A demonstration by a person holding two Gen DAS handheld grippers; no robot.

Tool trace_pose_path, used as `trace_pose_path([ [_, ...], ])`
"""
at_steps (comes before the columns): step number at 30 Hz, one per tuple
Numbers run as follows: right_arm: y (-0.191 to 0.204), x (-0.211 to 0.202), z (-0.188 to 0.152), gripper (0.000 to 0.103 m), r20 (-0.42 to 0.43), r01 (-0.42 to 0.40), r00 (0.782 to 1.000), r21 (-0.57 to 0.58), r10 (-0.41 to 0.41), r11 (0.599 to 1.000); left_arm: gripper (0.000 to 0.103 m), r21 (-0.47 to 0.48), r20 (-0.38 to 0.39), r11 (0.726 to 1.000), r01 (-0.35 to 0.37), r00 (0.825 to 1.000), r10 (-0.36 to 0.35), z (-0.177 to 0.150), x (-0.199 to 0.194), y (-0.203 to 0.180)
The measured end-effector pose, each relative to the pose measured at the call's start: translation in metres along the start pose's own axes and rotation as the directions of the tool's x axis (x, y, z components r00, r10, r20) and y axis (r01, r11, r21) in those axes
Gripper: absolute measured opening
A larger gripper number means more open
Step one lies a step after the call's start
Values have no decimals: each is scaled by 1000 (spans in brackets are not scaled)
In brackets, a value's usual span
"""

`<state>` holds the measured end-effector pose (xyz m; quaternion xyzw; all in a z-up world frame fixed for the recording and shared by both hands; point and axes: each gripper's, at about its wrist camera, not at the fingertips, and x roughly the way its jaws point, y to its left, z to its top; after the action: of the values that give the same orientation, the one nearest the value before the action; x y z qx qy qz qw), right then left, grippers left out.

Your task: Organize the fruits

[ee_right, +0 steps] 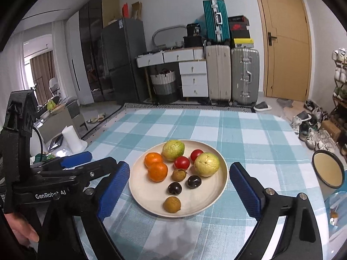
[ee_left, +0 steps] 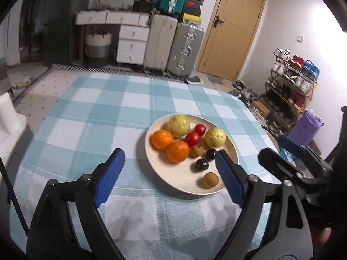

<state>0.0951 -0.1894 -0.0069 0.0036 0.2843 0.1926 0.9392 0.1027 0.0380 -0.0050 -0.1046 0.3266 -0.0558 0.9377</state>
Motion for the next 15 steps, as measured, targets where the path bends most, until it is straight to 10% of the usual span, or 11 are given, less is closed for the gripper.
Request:
trace_pose_path([
  [3, 3, -10, -1, 101, 20, 12, 1000, -3, -12, 1000, 102, 32, 51, 998, -48, 998, 46, -2, -17, -5],
  [15, -5, -54, -24, 103, 157, -2, 988, 44, -5, 999, 102, 73, 152, 983, -169, 976, 157, -19, -53, -21],
])
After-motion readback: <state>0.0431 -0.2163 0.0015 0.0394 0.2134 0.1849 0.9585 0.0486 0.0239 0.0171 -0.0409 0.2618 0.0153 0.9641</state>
